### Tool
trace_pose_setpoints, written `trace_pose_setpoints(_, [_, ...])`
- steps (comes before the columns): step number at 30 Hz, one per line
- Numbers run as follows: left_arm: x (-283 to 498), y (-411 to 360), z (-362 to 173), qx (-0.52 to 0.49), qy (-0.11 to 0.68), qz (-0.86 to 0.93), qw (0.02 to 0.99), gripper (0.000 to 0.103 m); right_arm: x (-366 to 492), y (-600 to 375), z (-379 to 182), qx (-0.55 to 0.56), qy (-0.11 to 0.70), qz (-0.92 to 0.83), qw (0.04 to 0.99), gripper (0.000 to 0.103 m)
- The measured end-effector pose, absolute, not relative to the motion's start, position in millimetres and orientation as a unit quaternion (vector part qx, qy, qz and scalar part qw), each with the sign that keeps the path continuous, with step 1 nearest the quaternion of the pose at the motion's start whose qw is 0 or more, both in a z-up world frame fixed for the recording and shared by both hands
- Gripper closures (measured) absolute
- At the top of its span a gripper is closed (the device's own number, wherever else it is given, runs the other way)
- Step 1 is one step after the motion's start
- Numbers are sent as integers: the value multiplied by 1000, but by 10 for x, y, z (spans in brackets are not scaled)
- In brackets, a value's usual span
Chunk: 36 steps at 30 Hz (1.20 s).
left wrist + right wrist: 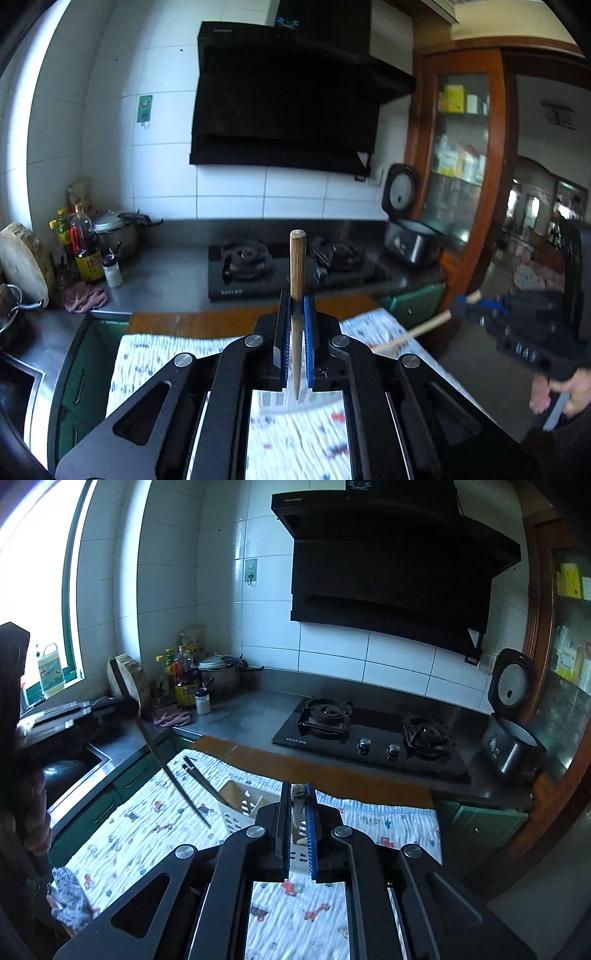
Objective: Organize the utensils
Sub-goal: 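Carry both chopsticks to the white holder and insert them upright, then open both tools to release the chopsticks into the holder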
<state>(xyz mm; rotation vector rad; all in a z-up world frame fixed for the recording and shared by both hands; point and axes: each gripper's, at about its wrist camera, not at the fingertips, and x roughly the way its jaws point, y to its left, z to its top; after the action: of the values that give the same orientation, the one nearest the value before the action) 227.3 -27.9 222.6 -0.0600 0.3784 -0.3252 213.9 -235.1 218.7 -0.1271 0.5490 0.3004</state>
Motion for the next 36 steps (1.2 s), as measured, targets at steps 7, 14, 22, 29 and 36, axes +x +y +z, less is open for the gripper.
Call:
trace_pose_setpoints(7, [2720, -326, 2125, -40, 174, -121, 976, 98, 2517, -2335, 2016, -65, 295, 136, 943, 96])
trace_pose_setpoints(14, [3026, -223, 1827, -66, 194, -92, 974, 98, 2688, -2332, 1788, -70, 320, 142, 934, 96])
trace_pose_setpoints(22, [3241, -183, 1508, -93, 235, -113, 961, 97, 2789, -2255, 1595, -77, 338, 143, 927, 96])
trace_pose_setpoints(29, [3320, -278, 1278, -83, 266, -122, 953, 97, 2892, -2227, 1440, -76, 354, 146, 921, 96])
trace_pose_setpoints(36, [3320, -317, 1188, -74, 279, -123, 950, 97, 2917, -2215, 1380, -72, 359, 145, 919, 96])
